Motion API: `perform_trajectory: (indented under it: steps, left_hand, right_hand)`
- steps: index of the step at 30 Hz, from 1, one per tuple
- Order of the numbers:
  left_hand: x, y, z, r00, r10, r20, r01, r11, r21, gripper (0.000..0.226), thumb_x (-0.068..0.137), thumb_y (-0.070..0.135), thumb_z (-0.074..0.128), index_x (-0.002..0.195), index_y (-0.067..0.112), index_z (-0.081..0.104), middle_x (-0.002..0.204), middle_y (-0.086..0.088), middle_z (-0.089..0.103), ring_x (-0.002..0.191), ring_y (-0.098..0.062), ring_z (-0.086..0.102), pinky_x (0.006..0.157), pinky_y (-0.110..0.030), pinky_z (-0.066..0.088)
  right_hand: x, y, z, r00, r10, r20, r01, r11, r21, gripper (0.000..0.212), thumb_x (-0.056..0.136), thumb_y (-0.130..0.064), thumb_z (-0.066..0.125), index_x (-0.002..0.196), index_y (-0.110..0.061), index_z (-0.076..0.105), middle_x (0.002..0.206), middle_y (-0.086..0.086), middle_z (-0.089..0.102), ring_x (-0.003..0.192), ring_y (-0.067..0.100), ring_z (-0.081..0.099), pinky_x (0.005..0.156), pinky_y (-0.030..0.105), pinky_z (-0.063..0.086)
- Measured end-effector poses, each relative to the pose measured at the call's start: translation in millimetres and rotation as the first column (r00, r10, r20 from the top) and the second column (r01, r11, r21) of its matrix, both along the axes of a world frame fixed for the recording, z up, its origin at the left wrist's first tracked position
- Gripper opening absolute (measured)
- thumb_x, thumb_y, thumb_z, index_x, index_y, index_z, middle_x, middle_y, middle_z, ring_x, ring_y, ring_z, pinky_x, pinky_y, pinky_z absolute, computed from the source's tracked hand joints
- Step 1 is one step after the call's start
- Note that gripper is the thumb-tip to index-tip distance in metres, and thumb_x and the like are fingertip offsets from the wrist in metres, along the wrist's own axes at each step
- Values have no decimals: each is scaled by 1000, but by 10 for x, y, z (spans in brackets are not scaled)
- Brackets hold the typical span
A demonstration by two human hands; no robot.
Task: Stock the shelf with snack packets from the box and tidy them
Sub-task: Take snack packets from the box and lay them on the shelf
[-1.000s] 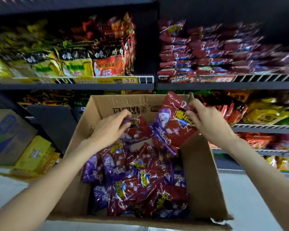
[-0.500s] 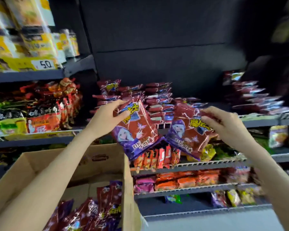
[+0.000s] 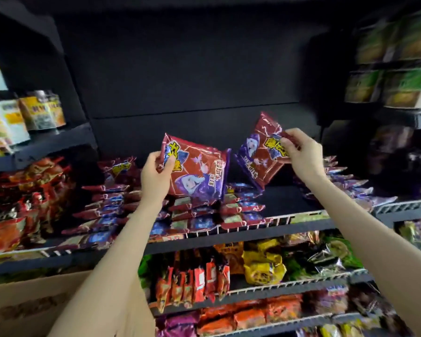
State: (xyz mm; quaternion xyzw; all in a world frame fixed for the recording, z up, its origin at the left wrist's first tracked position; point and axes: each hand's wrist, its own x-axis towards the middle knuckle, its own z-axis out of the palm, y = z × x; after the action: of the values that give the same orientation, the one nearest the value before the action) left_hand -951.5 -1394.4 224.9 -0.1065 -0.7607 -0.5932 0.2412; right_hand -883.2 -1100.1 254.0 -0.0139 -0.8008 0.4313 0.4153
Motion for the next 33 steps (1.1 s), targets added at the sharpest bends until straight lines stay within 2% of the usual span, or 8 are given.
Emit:
perform_trajectory:
  steps: [3, 8, 12, 16, 20, 22, 28, 33]
  left_hand:
    - [-155, 142, -91, 995, 90, 44, -94, 990, 104, 28, 95, 29, 52, 117, 11, 52, 97, 8, 57, 84, -1, 55, 62, -12, 40]
    - [-412, 244, -119, 985, 174, 6, -171, 959, 227, 29, 96, 29, 51, 118, 10, 50, 105, 2, 58, 90, -8, 56, 71, -18, 45]
    - [-637, 296, 29, 980, 191, -63, -167, 945, 280, 27, 97, 29, 49, 116, 10, 48, 96, 12, 55, 83, 4, 55, 73, -13, 46]
    - [-846, 596, 117, 966, 172, -194, -157, 983, 92, 20, 97, 21, 50, 111, 7, 50, 88, 15, 54, 73, 15, 54, 62, -6, 44]
    - [-1098, 1072, -43, 958, 141, -251, -189, 965, -180, 19, 95, 26, 52, 107, 10, 53, 95, 4, 60, 86, -11, 61, 68, -22, 46]
    - [-1218, 1276, -175, 949, 132, -286, -213, 937, -277, 23, 95, 28, 52, 109, 9, 54, 100, -1, 63, 91, -16, 60, 70, -23, 44]
    - [-1558, 1491, -471, 800, -117, -589, -375, 668, -643, 13, 88, 21, 64, 97, 12, 61, 87, -2, 67, 76, -20, 64, 55, -31, 50]
    - [-1644, 1490, -593, 951, -190, -243, -170, 334, -927, 20, 90, 34, 58, 108, 24, 61, 104, 2, 67, 97, -22, 63, 70, -33, 47]
  right_hand:
    - [-545, 18, -191, 995, -60, 79, 48, 987, 151, 15, 96, -19, 53, 106, -15, 63, 86, 3, 68, 78, 20, 63, 70, 33, 48]
    - [-1190, -67, -604, 991, 52, 127, -87, 954, 287, 19, 97, -13, 51, 111, -10, 63, 99, 2, 68, 85, 11, 59, 73, 20, 39]
    - [-1454, -19, -909, 934, 187, 305, -294, 886, 358, 18, 95, -7, 53, 108, -8, 66, 101, 5, 68, 95, 22, 63, 83, 29, 45]
    - [-1507, 36, -1095, 883, 204, 422, -401, 796, 454, 18, 89, -4, 61, 101, -8, 73, 117, 11, 65, 111, 28, 58, 102, 25, 33]
    - [-1487, 31, -1141, 840, 163, 518, -409, 817, 407, 25, 92, -8, 58, 106, -21, 73, 140, 8, 45, 125, 35, 44, 108, 44, 34]
    - [-1461, 30, -1147, 843, 124, 523, -381, 824, 419, 28, 94, -9, 55, 111, -23, 70, 141, 8, 42, 124, 33, 43, 107, 41, 35]
    - [-1352, 80, -1179, 853, 127, 507, -357, 849, 390, 28, 96, -15, 51, 119, -23, 66, 129, 5, 50, 112, 19, 53, 97, 24, 39]
    - [-1337, 138, -1184, 857, 150, 493, -352, 869, 348, 31, 94, -12, 52, 122, -20, 63, 127, 5, 52, 111, 19, 55, 90, 20, 40]
